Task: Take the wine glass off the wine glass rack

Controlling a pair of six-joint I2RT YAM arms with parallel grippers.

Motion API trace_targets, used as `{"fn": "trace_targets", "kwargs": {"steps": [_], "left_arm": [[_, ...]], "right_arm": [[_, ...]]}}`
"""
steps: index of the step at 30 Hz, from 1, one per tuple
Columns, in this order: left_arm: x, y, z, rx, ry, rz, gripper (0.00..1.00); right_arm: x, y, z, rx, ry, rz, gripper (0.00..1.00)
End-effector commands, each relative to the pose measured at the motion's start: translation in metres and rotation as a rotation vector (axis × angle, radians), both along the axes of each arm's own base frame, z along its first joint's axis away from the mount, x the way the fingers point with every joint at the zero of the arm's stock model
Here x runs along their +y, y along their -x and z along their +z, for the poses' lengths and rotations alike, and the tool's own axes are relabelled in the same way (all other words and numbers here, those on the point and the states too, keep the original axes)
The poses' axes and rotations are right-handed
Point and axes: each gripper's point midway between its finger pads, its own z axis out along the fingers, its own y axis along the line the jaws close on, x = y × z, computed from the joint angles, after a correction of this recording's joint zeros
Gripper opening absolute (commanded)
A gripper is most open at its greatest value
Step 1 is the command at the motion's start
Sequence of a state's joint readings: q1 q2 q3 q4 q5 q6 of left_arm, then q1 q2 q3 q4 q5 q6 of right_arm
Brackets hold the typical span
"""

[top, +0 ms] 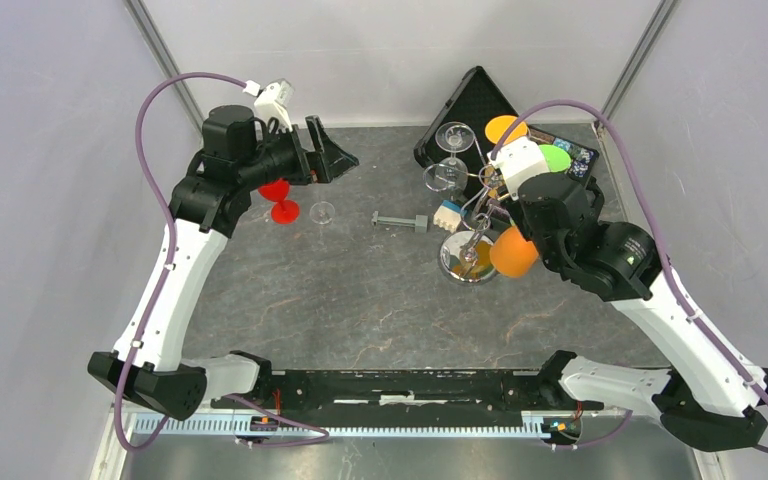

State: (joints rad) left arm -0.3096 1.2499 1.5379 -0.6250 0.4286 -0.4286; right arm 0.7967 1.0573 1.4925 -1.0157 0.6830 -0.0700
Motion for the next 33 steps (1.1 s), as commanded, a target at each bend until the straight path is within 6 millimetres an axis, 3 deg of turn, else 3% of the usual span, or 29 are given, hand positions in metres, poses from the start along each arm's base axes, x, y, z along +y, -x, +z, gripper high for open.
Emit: {"fn": "trace_targets", "kwargs": {"steps": [1, 4, 9, 14, 18, 27, 33], "left_arm": [[0.01, 0.002, 0.013, -0.076, -0.048, 0.016, 1.0], [0.01, 0.002, 0.011, -0.071, -0.054, 0.016, 1.0], [0.01, 0.0, 0.009, -0.067, -0.061, 0.017, 1.0], [0.01, 0.0, 0.007, -0.064, -0.067, 0.016, 1.0], [0.011, 0.0, 0.006, -0.062, -0.073, 0.018, 1.0], [0.011, -0.002, 0.003, -0.053, -0.076, 0.019, 1.0], [0.011, -0.004, -0.001, -0.045, -0.081, 0.02, 1.0]], "right_arm": [[-0.011, 0.001, 0.008, -0.022, 0.046, -0.023, 0.38], [-0.013, 0.001, 0.008, -0.021, 0.076, -0.012, 0.36], [-0.012, 0.004, 0.013, -0.023, 0.103, 0.032, 0.43], [-0.018, 0.005, 0.015, -0.033, 0.15, 0.037, 0.43], [-0.018, 0.007, 0.009, -0.023, 0.182, 0.061, 0.34], [-0.018, 0.005, 0.009, -0.026, 0.207, 0.06, 0.01], [-0.015, 0.007, 0.024, -0.048, 0.185, 0.08, 0.0]]}}
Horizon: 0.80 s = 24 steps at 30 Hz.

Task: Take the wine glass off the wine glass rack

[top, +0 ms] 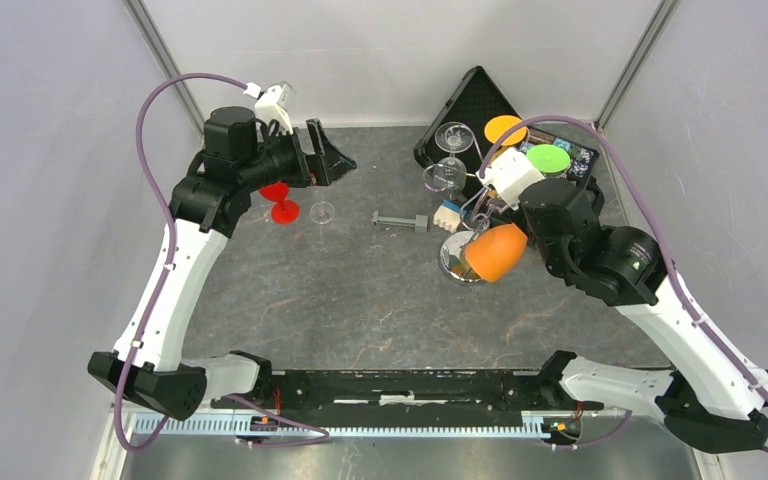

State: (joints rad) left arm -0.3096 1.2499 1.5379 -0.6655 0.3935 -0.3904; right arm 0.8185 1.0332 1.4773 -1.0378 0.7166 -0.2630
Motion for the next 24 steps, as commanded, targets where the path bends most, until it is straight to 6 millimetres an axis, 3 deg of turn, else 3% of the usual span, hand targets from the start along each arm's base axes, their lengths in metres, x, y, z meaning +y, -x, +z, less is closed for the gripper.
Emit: {"fn": "trace_targets", "kwargs": {"steps": [1, 8, 16, 24], "left_arm": [[0.004, -0.004, 0.009, -0.053, -0.031, -0.002, 1.0], [0.003, -0.006, 0.006, -0.043, -0.031, -0.005, 1.0], [0.004, -0.006, 0.009, -0.047, -0.025, -0.007, 1.0], [0.004, -0.005, 0.008, -0.042, -0.018, -0.009, 1.0]], "right_arm": [[0.001, 0.003, 0.021, -0.034, -0.023, 0.028, 0.0], [0.013, 0.014, 0.029, -0.027, -0.099, 0.124, 0.0], [0.025, 0.02, 0.02, 0.011, -0.117, 0.203, 0.0], [0.023, 0.008, 0.03, -0.055, -0.107, 0.154, 0.0]]}}
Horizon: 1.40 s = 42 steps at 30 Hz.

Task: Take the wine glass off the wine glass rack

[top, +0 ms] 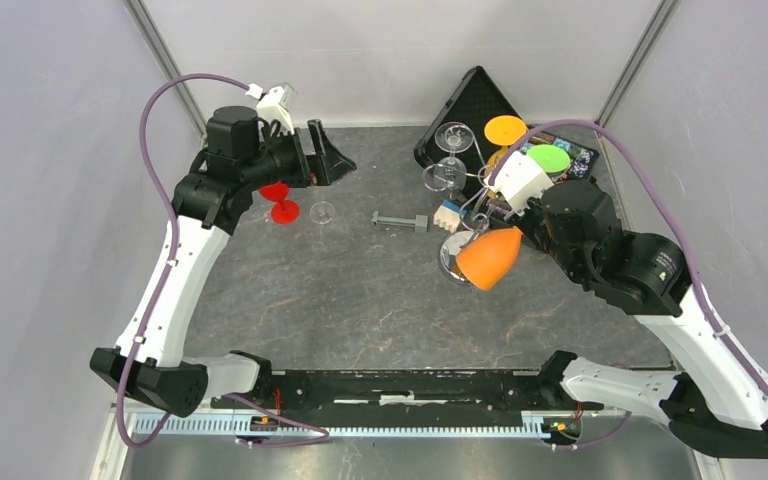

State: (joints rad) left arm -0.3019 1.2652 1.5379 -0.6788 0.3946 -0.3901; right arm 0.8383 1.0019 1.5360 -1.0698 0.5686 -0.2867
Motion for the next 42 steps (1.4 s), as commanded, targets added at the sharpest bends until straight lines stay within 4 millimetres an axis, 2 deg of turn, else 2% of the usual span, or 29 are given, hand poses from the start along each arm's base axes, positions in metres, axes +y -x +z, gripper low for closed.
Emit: {"fn": "trace_targets", "kwargs": {"steps": [1, 5, 10, 16, 22, 30, 37, 42], "left_arm": [[0.002, -0.002, 0.016, -0.07, -0.007, -0.016, 1.0], [0.002, 0.0, 0.017, -0.074, -0.005, -0.018, 1.0], [0.003, 0.002, 0.019, -0.082, -0.004, -0.017, 1.0], [0.002, 0.007, 0.025, -0.096, 0.02, -0.02, 1.0], [0.002, 0.012, 0.033, -0.12, 0.041, -0.022, 1.0], [0.001, 0.02, 0.044, -0.155, 0.075, -0.033, 1.0], [0.003, 0.029, 0.05, -0.182, 0.096, -0.032, 1.0], [0.004, 0.035, 0.053, -0.191, 0.102, -0.036, 1.0]], "right_arm": [[0.005, -0.01, 0.019, -0.083, -0.035, -0.02, 0.0], [0.01, -0.022, 0.016, -0.102, -0.018, -0.046, 0.0], [-0.006, -0.031, 0.009, -0.122, 0.074, -0.16, 0.0], [-0.027, -0.029, 0.015, -0.164, 0.112, -0.275, 0.0], [-0.039, -0.02, 0.012, -0.157, 0.119, -0.289, 0.0], [-0.058, -0.007, -0.004, -0.16, 0.184, -0.279, 0.0], [-0.057, 0.008, 0.003, -0.16, 0.085, -0.186, 0.0], [-0.041, 0.024, 0.007, -0.131, -0.012, -0.021, 0.0]]}}
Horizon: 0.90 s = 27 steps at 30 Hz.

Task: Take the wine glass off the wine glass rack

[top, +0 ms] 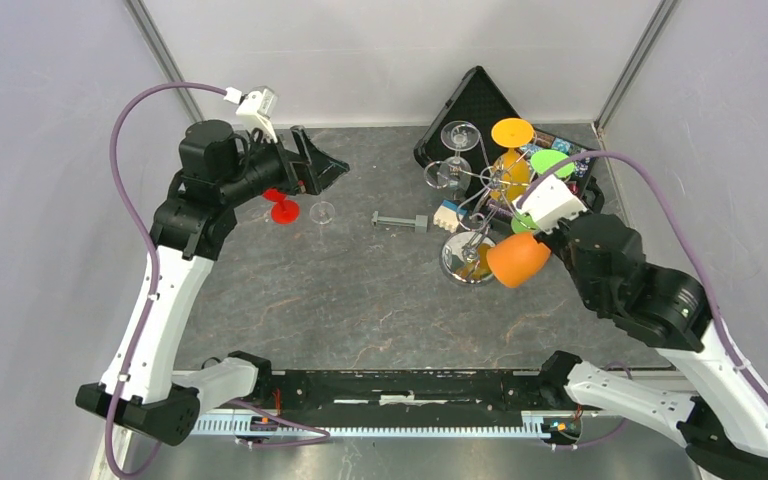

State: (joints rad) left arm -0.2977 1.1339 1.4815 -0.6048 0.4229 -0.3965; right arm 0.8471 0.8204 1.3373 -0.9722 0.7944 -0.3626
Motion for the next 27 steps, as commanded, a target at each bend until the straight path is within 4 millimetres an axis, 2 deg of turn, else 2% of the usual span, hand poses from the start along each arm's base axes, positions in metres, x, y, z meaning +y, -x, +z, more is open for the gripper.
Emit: {"fn": "trace_targets", "kwargs": {"steps": [1, 6, 8, 11, 15, 21, 25, 27], "left_arm": [[-0.001, 0.009, 0.018, -0.057, 0.046, -0.018, 1.0], [-0.001, 0.013, 0.018, -0.057, 0.05, -0.022, 1.0], [-0.001, 0.015, 0.019, -0.057, 0.057, -0.026, 1.0], [-0.003, 0.019, 0.023, -0.07, 0.079, -0.037, 1.0], [-0.004, 0.028, 0.033, -0.088, 0.135, -0.042, 1.0], [0.001, 0.05, 0.056, -0.129, 0.248, -0.028, 1.0], [0.015, 0.064, 0.074, -0.177, 0.319, 0.044, 1.0], [0.023, 0.072, 0.083, -0.202, 0.361, 0.079, 1.0]], "right_arm": [[0.018, 0.017, 0.014, 0.006, -0.101, 0.184, 0.0], [0.038, 0.036, 0.028, -0.017, -0.187, 0.382, 0.0], [0.052, 0.046, 0.038, -0.04, -0.233, 0.49, 0.0], [0.079, 0.066, 0.06, -0.121, -0.318, 0.704, 0.0], [0.104, 0.084, 0.092, -0.249, -0.459, 0.87, 0.0], [0.123, 0.072, 0.139, -0.398, -0.701, 0.87, 0.0], [0.123, 0.051, 0.16, -0.477, -0.848, 0.769, 0.0], [0.12, 0.037, 0.163, -0.503, -0.912, 0.691, 0.0]]}}
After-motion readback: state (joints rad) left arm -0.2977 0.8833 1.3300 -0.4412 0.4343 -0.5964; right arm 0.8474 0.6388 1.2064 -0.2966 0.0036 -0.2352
